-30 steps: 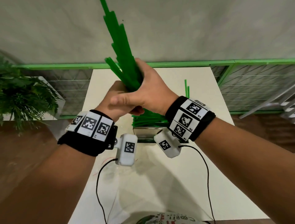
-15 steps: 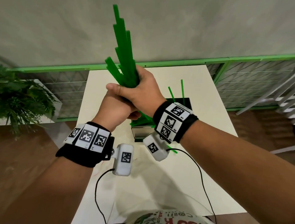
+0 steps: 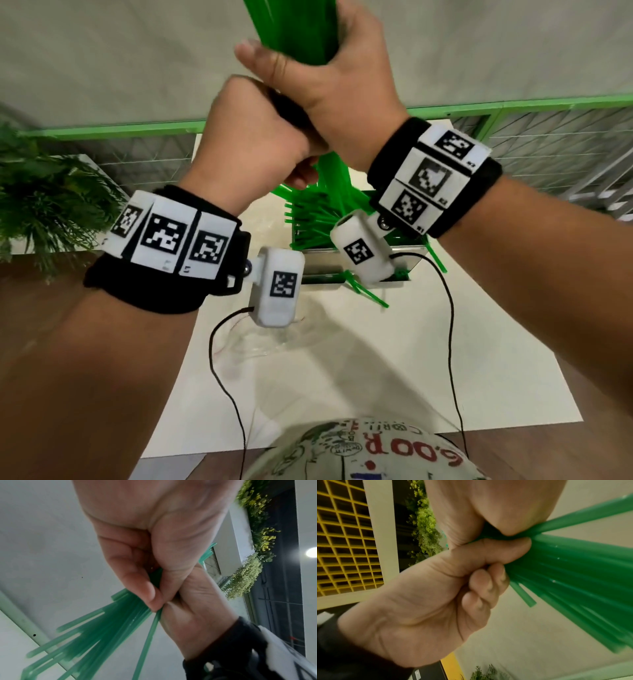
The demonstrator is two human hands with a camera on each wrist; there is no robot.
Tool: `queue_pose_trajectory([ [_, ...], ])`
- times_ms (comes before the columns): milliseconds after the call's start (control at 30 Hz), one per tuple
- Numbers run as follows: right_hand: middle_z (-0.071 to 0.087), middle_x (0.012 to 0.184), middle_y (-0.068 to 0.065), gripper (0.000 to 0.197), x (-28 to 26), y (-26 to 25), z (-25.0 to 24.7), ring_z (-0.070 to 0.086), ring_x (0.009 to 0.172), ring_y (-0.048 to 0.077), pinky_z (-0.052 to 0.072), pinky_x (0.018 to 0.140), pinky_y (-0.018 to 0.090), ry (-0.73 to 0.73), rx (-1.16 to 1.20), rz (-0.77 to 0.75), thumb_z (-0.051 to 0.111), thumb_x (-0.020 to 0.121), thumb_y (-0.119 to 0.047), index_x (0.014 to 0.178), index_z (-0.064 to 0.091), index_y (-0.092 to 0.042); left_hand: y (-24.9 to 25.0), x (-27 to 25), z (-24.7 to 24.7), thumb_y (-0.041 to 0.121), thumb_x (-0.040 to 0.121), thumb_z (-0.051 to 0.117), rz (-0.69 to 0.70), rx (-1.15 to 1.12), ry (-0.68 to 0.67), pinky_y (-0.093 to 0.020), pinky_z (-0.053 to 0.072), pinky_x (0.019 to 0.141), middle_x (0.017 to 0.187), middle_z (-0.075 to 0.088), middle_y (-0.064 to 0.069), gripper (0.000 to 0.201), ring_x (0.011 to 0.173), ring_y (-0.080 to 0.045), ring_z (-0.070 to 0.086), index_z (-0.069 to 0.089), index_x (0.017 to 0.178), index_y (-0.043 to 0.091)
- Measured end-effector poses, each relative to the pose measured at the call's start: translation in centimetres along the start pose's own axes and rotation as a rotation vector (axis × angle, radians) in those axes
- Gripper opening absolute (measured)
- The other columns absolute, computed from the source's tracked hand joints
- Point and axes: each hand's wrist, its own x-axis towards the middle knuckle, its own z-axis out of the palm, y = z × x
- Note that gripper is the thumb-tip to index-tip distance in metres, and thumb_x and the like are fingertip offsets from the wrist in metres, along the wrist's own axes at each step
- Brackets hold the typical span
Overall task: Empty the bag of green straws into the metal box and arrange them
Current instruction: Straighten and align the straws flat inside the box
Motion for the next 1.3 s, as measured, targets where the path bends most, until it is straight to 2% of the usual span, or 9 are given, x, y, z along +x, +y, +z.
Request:
queue_pose_trajectory([
  [267, 0.066, 0.080, -0.006, 0.032, 0.3, 0.5, -2.9, 0.069, 0.073, 0.008, 0.055, 0.070, 0.025, 0.083, -0.099, 0.010, 0.085, 0.077, -0.011, 0.095, 0.059, -0.006, 0.0, 1.5, 3.3, -0.004, 0.074, 0.079, -0.072, -0.116, 0.007, -0.034, 0.058, 0.049, 0.070, 0.072, -0.021, 0.013, 0.052, -0.033, 0.071, 0.071, 0.084, -0.010],
  [500, 0.072, 0.100, -0.005, 0.045, -2.4, 7.0, -5.5, 0.071, 0.095, 0.010, 0.058, 0.090, 0.035, 0.063, -0.231, 0.193, 0.086, 0.075, -0.017, 0.113, 0.063, -0.013, -5.6, 2.0, 9.0, -0.005, 0.086, 0.073, -0.279, -0.219, -0.059, -0.038, 0.063, 0.058, 0.083, 0.075, -0.016, 0.012, 0.062, -0.030, 0.075, 0.071, 0.097, 0.000],
  [633, 0.073, 0.095, -0.005, 0.040, -4.8, 10.7, -6.3, 0.069, 0.087, 0.006, 0.058, 0.081, 0.024, -0.035, -0.398, 0.276, 0.083, 0.077, -0.026, 0.110, 0.064, -0.012, -9.0, 1.5, 11.4, -0.004, 0.091, 0.067, -0.357, -0.283, -0.099, -0.044, 0.065, 0.069, 0.098, 0.077, -0.012, 0.025, 0.084, -0.030, 0.077, 0.070, 0.092, 0.021],
  [733, 0.069, 0.079, -0.001, 0.027, -5.9, 13.1, -6.9, 0.065, 0.073, 0.010, 0.054, 0.066, 0.023, -0.093, -0.494, 0.324, 0.078, 0.079, -0.027, 0.093, 0.061, -0.011, -10.7, 1.3, 11.7, -0.008, 0.091, 0.064, -0.431, -0.352, -0.080, -0.040, 0.065, 0.073, 0.102, 0.077, -0.012, 0.026, 0.089, -0.025, 0.077, 0.071, 0.098, 0.015],
  [967, 0.059, 0.077, 0.000, 0.030, -7.1, 16.3, -8.7, 0.055, 0.069, 0.016, 0.041, 0.061, 0.027, -0.219, -0.643, 0.380, 0.080, 0.078, -0.034, 0.084, 0.056, -0.018, -11.6, 0.6, 8.8, -0.005, 0.083, 0.073, -0.431, -0.201, -0.086, -0.030, 0.059, 0.056, 0.083, 0.075, -0.018, 0.047, 0.059, -0.022, 0.072, 0.055, 0.123, 0.009],
  [1067, 0.056, 0.086, 0.000, 0.041, -7.6, 17.0, -8.9, 0.055, 0.081, 0.020, 0.044, 0.069, 0.030, -0.332, -0.737, 0.394, 0.081, 0.075, -0.047, 0.092, 0.057, -0.019, -12.6, 0.2, 7.0, 0.008, 0.080, 0.062, -0.345, -0.153, 0.080, -0.032, 0.048, 0.050, 0.074, 0.068, -0.007, 0.050, 0.052, -0.022, 0.059, 0.048, 0.128, 0.016],
  [1133, 0.055, 0.097, 0.001, 0.057, -8.0, 17.3, -8.9, 0.054, 0.093, 0.022, 0.050, 0.080, 0.035, -0.377, -0.808, 0.394, 0.079, 0.073, -0.058, 0.107, 0.059, -0.017, -13.4, -0.1, 6.0, 0.022, 0.077, 0.059, -0.287, -0.182, 0.228, -0.035, 0.043, 0.063, 0.072, 0.061, 0.004, 0.049, 0.062, -0.018, 0.053, 0.049, 0.125, 0.023],
  [1233, 0.054, 0.109, 0.001, 0.072, -8.4, 17.4, -8.8, 0.050, 0.104, 0.021, 0.051, 0.090, 0.041, -0.371, -0.864, 0.404, 0.077, 0.070, -0.066, 0.120, 0.054, -0.019, -13.9, -0.1, 6.2, 0.043, 0.089, 0.064, -0.199, -0.123, 0.377, -0.024, 0.040, 0.076, 0.092, 0.055, 0.000, 0.048, 0.075, -0.003, 0.055, 0.045, 0.129, 0.023],
  [1300, 0.054, 0.110, 0.001, 0.075, -8.5, 17.2, -8.6, 0.050, 0.103, 0.021, 0.050, 0.090, 0.043, -0.341, -0.908, 0.395, 0.077, 0.067, -0.069, 0.119, 0.053, -0.021, -13.9, 0.1, 7.0, 0.062, 0.090, 0.059, -0.103, 0.028, 0.419, -0.015, 0.041, 0.078, 0.114, 0.049, -0.004, 0.065, 0.095, -0.004, 0.054, 0.040, 0.136, 0.020],
])
